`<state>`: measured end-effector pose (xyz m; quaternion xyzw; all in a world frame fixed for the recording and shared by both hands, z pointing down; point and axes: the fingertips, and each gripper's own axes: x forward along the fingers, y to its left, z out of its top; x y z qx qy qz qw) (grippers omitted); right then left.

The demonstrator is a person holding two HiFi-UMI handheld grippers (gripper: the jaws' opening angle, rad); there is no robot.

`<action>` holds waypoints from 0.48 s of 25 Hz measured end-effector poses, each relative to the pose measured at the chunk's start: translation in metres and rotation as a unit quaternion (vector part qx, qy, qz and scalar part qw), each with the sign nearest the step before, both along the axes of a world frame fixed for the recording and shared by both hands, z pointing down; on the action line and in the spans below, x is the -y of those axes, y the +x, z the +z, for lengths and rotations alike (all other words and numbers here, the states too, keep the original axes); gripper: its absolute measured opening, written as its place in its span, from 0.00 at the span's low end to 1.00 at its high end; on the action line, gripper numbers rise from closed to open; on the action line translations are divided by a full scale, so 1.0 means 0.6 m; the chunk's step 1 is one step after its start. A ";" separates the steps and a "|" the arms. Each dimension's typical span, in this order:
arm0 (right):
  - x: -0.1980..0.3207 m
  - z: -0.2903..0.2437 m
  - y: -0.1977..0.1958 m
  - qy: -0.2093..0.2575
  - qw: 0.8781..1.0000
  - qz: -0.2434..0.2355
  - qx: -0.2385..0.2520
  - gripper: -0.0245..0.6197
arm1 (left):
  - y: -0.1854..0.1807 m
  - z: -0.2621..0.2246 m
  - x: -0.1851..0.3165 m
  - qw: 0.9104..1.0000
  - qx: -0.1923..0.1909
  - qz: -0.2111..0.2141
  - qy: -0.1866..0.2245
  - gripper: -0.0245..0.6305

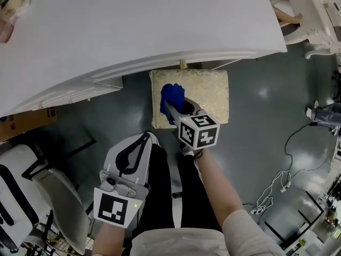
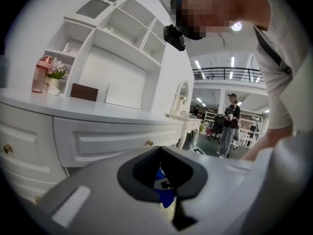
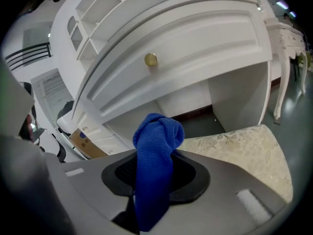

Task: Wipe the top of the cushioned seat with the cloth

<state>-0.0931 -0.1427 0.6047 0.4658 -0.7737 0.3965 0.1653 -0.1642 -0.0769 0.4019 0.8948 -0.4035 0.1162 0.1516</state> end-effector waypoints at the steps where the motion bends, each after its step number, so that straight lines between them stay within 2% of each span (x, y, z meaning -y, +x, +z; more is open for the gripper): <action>1: 0.004 0.013 -0.001 -0.005 1.000 0.001 -0.005 0.25 | -0.003 0.001 0.001 1.000 0.001 0.002 0.001 0.04; 12: 0.044 0.105 -0.029 -0.031 0.997 -0.014 -0.064 0.29 | -0.039 0.024 0.020 1.000 0.007 0.000 -0.004 0.04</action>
